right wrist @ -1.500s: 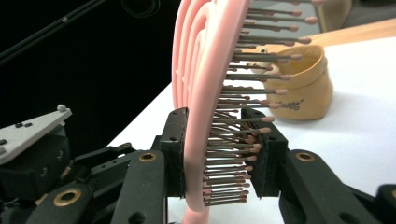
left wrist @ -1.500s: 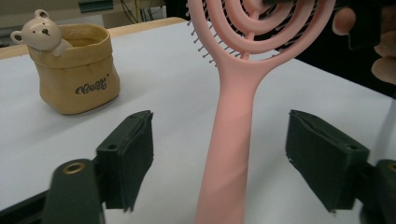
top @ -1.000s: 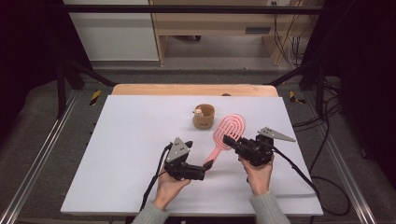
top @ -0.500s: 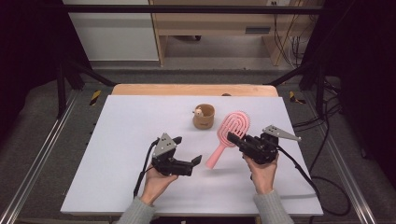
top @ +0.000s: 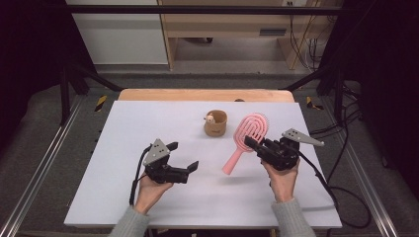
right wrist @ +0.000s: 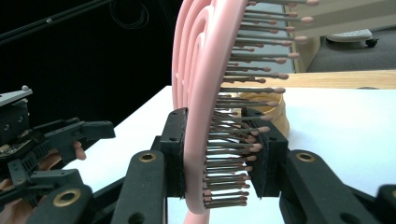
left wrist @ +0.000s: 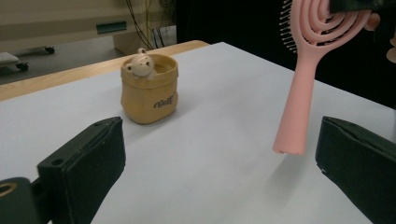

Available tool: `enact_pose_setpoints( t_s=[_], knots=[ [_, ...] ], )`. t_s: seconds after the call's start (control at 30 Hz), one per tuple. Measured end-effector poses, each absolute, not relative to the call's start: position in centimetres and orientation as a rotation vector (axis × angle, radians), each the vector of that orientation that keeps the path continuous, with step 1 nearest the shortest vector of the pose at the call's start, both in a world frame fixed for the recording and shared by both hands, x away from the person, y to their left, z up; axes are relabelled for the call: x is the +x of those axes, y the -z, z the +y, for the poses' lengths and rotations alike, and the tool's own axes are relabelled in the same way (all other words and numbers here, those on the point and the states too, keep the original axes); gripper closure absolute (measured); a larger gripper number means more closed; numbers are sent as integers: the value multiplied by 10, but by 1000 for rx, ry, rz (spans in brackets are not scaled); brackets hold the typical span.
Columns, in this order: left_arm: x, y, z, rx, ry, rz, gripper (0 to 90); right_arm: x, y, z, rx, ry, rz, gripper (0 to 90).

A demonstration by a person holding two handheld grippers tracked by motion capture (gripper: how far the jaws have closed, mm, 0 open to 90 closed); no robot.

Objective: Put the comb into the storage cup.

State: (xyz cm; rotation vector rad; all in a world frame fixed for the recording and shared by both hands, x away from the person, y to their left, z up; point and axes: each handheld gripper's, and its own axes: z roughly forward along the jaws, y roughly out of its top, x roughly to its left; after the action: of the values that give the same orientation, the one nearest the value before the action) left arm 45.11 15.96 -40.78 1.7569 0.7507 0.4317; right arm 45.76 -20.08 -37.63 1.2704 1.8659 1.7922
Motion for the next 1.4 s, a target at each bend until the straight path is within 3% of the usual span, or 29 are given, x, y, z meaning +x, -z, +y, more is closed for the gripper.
enact_pose_setpoints(
  t_s=[1.4],
  knots=[
    [439, 434, 270, 1755, -627, 857, 21, 483, 337, -195, 1195, -1712, 1841, 637]
  ],
)
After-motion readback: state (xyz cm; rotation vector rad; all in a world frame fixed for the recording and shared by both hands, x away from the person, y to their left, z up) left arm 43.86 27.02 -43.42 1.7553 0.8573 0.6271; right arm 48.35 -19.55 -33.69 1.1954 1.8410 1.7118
